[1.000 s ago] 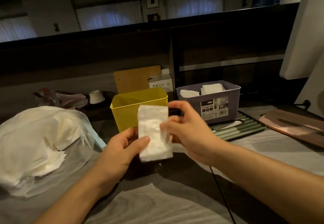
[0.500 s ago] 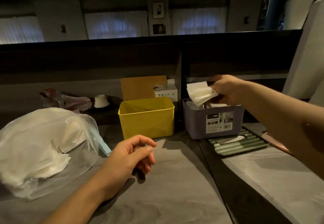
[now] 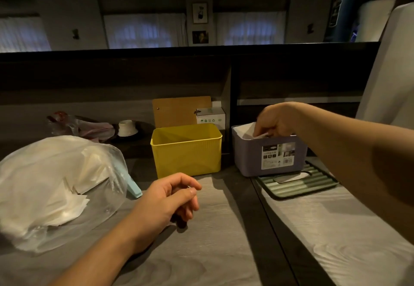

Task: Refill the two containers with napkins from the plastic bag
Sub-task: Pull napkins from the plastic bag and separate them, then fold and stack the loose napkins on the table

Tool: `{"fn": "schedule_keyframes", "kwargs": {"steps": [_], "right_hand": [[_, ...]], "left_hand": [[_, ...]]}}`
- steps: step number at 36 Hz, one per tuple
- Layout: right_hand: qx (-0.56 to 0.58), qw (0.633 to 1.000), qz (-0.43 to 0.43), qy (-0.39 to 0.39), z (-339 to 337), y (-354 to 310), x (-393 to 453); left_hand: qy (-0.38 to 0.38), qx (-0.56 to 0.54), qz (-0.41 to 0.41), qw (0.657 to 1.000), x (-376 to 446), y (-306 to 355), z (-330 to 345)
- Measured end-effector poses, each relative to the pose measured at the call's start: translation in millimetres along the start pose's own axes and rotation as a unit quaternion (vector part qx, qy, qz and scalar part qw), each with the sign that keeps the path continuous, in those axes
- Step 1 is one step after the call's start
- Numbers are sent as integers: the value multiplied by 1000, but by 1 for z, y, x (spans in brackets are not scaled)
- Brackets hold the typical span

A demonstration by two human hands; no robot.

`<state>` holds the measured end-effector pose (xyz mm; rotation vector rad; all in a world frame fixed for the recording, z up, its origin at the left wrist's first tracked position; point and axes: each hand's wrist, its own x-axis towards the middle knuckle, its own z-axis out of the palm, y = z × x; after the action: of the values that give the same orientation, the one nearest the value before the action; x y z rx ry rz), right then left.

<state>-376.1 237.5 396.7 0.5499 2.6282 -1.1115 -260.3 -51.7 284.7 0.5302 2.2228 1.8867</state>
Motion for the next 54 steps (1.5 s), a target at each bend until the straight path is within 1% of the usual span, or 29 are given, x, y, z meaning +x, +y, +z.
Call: {"fn": "schedule_keyframes", "kwargs": {"steps": [3, 6, 11, 14, 15, 17, 18, 19, 21, 24, 27, 29, 31, 33, 35, 39, 41, 44, 47, 49, 52, 54], "right_hand": [[-91, 995, -22, 45, 6, -5, 2], [-174, 981, -47, 73, 12, -10, -1], [-282, 950, -78, 112, 14, -14, -1], [-316, 936, -89, 126, 12, -19, -7], [-340, 923, -107, 147, 13, -22, -13], [-387, 874, -177, 236, 17, -34, -28], [-390, 851, -222, 273, 21, -41, -36], [-374, 840, -264, 290, 25, -48, -45], [-310, 840, -357, 266, 42, -60, -69], [-237, 836, -468, 164, 79, -75, -112], [-230, 827, -513, 24, 119, -84, -144], [-239, 819, -521, -28, 145, -88, -153], [-241, 819, -518, -50, 169, -92, -156], [-221, 832, -504, -72, 193, -97, -152], [-209, 847, -482, -82, 218, -102, -146], [-169, 885, -425, -88, 262, -113, -133], [-141, 900, -401, -97, 276, -118, -131], [-111, 911, -382, -113, 294, -125, -132], [-91, 923, -355, -117, 305, -134, -133], [-125, 921, -349, -121, 309, -142, -136], [-172, 919, -335, -116, 314, -155, -141], [-162, 926, -317, -124, 317, -162, -140]], "left_hand": [[1, 2, 6, 1000, 1, -1, 0], [0, 1, 6, 1000, 3, -3, 0], [1, -3, 19, 1000, 2, 1, 3], [1, 9, 21, 1000, -1, 5, 5], [5, 11, 22, 1000, -2, 5, 5], [24, 23, 30, 999, -4, 5, 4], [37, 31, 35, 998, -5, 4, 4], [51, 38, 42, 997, -6, 3, 3], [83, 52, 53, 994, -7, 0, 2], [126, 116, 64, 983, -11, -4, -6], [142, 209, 76, 965, -24, -4, -25], [153, 282, 87, 943, -38, -4, -42], [171, 345, 75, 920, -54, -5, -61], [181, 423, 46, 887, -71, -4, -83], [193, 461, 30, 866, -88, -5, -104], [240, 504, 65, 827, -111, -16, -133], [253, 508, 48, 822, -115, -22, -140], [259, 502, 8, 825, -115, -24, -141], [260, 521, -32, 813, -113, -22, -141], [266, 522, -58, 808, -113, -21, -142], [271, 503, -76, 817, -114, -20, -143], [274, 487, -79, 826, -114, -20, -144]]}}
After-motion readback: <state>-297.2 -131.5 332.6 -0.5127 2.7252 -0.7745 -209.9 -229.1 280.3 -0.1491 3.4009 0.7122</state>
